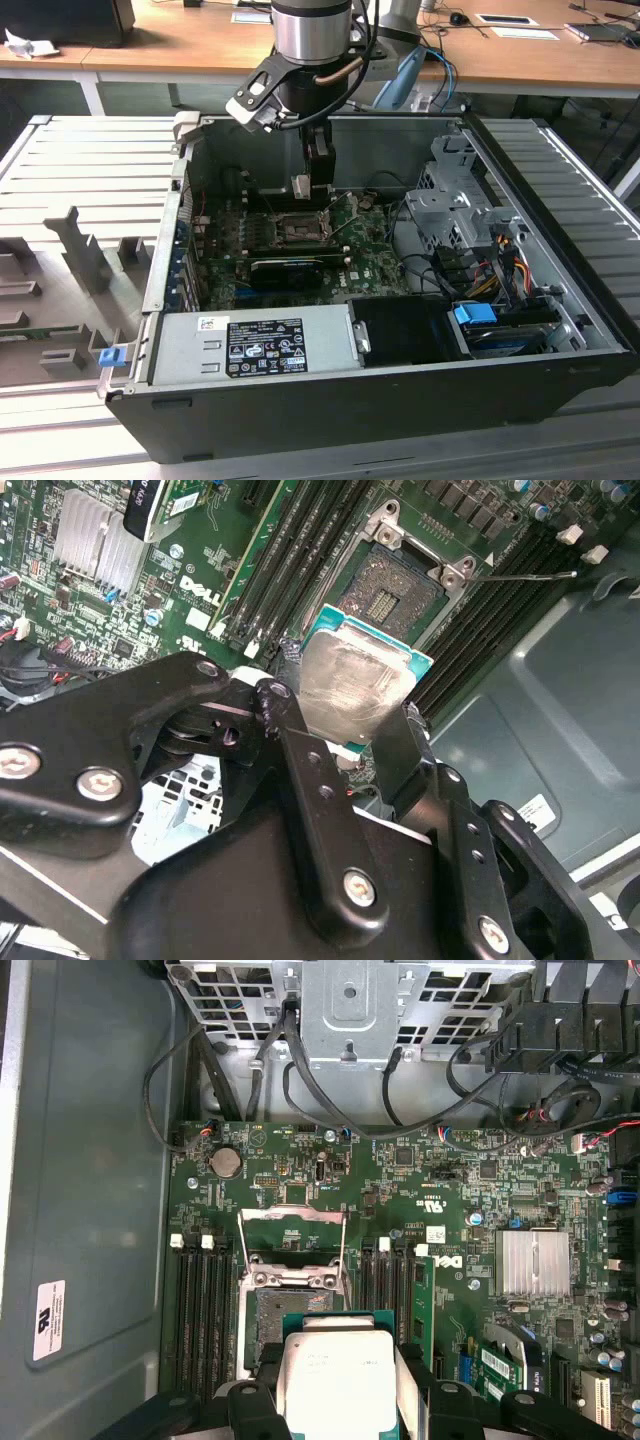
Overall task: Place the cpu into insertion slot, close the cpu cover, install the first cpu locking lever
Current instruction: 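Place the cpu into insertion slot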
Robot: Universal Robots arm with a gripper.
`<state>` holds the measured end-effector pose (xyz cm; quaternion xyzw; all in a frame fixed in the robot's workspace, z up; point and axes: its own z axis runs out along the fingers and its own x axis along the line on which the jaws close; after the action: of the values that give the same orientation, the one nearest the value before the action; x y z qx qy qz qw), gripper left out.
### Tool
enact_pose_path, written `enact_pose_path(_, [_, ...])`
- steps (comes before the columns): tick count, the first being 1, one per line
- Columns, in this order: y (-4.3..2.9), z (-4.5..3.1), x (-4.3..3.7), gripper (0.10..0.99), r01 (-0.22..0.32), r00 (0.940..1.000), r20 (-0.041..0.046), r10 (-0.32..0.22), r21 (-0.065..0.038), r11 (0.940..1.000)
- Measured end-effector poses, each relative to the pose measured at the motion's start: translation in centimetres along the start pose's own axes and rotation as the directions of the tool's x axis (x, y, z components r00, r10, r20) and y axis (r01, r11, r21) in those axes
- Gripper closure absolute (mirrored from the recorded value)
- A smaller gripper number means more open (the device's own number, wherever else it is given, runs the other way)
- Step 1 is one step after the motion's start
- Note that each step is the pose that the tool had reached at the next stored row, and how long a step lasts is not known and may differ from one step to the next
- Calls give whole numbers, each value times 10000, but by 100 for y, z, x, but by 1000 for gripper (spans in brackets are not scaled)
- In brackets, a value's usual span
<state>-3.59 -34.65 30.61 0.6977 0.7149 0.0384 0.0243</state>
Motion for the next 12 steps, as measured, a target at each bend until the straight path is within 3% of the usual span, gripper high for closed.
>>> enact_pose_path(12, [-4, 50, -1, 557, 0, 10000, 1, 0, 1, 10000])
